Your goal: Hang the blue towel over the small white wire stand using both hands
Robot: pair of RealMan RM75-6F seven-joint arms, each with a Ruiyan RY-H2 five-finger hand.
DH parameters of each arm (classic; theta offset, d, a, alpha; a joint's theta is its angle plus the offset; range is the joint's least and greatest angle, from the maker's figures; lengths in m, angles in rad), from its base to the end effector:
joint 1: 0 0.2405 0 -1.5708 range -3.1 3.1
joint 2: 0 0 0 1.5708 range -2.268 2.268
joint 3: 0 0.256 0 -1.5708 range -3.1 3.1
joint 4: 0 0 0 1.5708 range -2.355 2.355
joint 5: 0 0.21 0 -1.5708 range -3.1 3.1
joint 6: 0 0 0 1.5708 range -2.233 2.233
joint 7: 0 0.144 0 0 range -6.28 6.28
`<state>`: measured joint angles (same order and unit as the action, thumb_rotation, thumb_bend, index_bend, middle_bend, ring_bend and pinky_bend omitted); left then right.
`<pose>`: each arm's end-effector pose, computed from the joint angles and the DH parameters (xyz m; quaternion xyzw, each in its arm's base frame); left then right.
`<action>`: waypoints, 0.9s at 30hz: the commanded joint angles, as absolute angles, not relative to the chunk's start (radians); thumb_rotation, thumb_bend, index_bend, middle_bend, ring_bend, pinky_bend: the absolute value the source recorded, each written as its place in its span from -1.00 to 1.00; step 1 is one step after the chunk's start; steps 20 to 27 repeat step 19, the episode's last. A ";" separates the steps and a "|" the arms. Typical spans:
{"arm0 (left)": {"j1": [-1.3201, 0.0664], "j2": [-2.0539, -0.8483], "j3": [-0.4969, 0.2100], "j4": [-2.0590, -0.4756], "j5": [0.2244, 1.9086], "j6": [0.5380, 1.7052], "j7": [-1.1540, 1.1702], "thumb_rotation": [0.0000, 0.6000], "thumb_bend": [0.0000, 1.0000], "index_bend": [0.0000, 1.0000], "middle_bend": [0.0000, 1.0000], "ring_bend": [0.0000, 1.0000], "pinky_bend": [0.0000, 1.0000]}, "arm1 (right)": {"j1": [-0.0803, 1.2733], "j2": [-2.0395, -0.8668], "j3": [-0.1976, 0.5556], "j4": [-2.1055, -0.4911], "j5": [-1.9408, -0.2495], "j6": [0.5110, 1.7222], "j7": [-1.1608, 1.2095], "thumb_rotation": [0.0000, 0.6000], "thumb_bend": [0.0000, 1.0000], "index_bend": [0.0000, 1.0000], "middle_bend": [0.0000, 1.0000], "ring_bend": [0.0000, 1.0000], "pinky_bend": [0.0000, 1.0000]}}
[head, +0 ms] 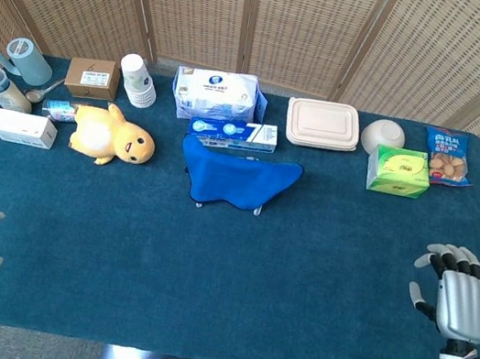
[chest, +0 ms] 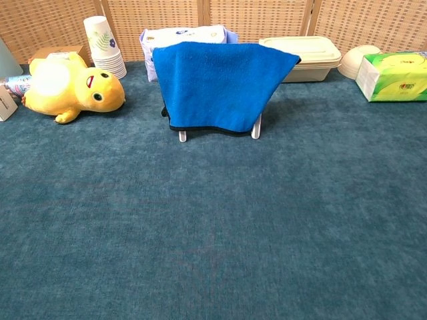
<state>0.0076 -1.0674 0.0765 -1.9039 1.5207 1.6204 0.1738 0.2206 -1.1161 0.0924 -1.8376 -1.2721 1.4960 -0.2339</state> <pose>-0.2717 0.1263 0.1562 -0.5639 -0.4322 -0.3789 0.5930 -0.2649 -0.2206 0.1562 0.5602 -0.3946 0.3913 0.6143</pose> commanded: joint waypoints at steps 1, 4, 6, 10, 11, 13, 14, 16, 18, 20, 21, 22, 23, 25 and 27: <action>0.018 -1.067 0.084 -1.902 1.520 1.620 0.172 1.00 -0.38 -0.38 -0.60 -0.89 -1.00 | 0.211 -1.117 0.086 -1.840 -1.273 1.496 -0.232 1.00 -0.44 -0.07 -0.38 -0.57 -0.62; 0.031 -1.069 0.090 -1.895 1.526 1.626 0.168 1.00 -0.38 -0.38 -0.59 -0.89 -1.00 | 0.200 -1.115 0.081 -1.837 -1.278 1.495 -0.223 1.00 -0.44 -0.06 -0.38 -0.57 -0.62; 0.037 -1.071 0.091 -1.890 1.532 1.632 0.168 1.00 -0.38 -0.38 -0.58 -0.88 -1.00 | 0.195 -1.115 0.078 -1.834 -1.285 1.493 -0.219 1.00 -0.44 -0.06 -0.38 -0.57 -0.62; 0.047 -1.071 0.089 -1.887 1.545 1.644 0.168 1.00 -0.38 -0.38 -0.54 -0.87 -1.00 | 0.189 -1.119 0.074 -1.830 -1.298 1.488 -0.214 1.00 -0.44 -0.06 -0.38 -0.57 -0.62; 0.049 -1.070 0.088 -1.887 1.548 1.645 0.168 1.00 -0.38 -0.38 -0.54 -0.87 -1.00 | 0.188 -1.120 0.073 -1.829 -1.300 1.486 -0.215 1.00 -0.43 -0.06 -0.38 -0.57 -0.62; 0.050 -1.069 0.083 -1.887 1.548 1.647 0.166 1.00 -0.38 -0.38 -0.54 -0.87 -1.00 | 0.187 -1.124 0.075 -1.829 -1.302 1.483 -0.218 1.00 -0.43 -0.06 -0.38 -0.57 -0.62; 0.051 -1.069 0.082 -1.887 1.548 1.647 0.164 1.00 -0.38 -0.38 -0.54 -0.87 -1.00 | 0.186 -1.125 0.075 -1.829 -1.303 1.483 -0.218 1.00 -0.43 -0.05 -0.38 -0.57 -0.62; 0.050 -1.070 0.078 -1.886 1.547 1.643 0.160 1.00 -0.38 -0.38 -0.54 -0.87 -1.00 | 0.184 -1.129 0.076 -1.829 -1.305 1.484 -0.220 1.00 -0.43 -0.05 -0.38 -0.57 -0.62; 0.049 -1.071 0.075 -1.883 1.544 1.634 0.159 1.00 -0.38 -0.38 -0.54 -0.87 -1.00 | 0.180 -1.132 0.078 -1.830 -1.304 1.483 -0.227 1.00 -0.43 -0.05 -0.38 -0.57 -0.62; 0.049 -1.072 0.074 -1.882 1.543 1.632 0.159 1.00 -0.38 -0.38 -0.54 -0.87 -1.00 | 0.179 -1.132 0.079 -1.831 -1.303 1.483 -0.229 1.00 -0.43 -0.04 -0.38 -0.57 -0.62; 0.049 -1.072 0.074 -1.882 1.543 1.632 0.159 1.00 -0.38 -0.38 -0.54 -0.87 -1.00 | 0.179 -1.132 0.079 -1.831 -1.303 1.483 -0.229 1.00 -0.43 -0.04 -0.38 -0.57 -0.62; 0.049 -1.072 0.074 -1.882 1.543 1.632 0.159 1.00 -0.38 -0.38 -0.54 -0.87 -1.00 | 0.179 -1.132 0.079 -1.831 -1.303 1.483 -0.229 1.00 -0.43 -0.04 -0.38 -0.57 -0.62; 0.049 -1.072 0.074 -1.882 1.543 1.632 0.159 1.00 -0.38 -0.38 -0.54 -0.87 -1.00 | 0.179 -1.132 0.079 -1.831 -1.303 1.483 -0.229 1.00 -0.43 -0.04 -0.38 -0.57 -0.62; 0.049 -1.072 0.074 -1.882 1.543 1.632 0.159 1.00 -0.38 -0.38 -0.54 -0.87 -1.00 | 0.179 -1.132 0.079 -1.831 -1.303 1.483 -0.229 1.00 -0.43 -0.04 -0.38 -0.57 -0.62; 0.049 -1.072 0.074 -1.882 1.543 1.632 0.159 1.00 -0.38 -0.38 -0.54 -0.87 -1.00 | 0.179 -1.132 0.079 -1.831 -1.303 1.483 -0.229 1.00 -0.43 -0.04 -0.38 -0.57 -0.62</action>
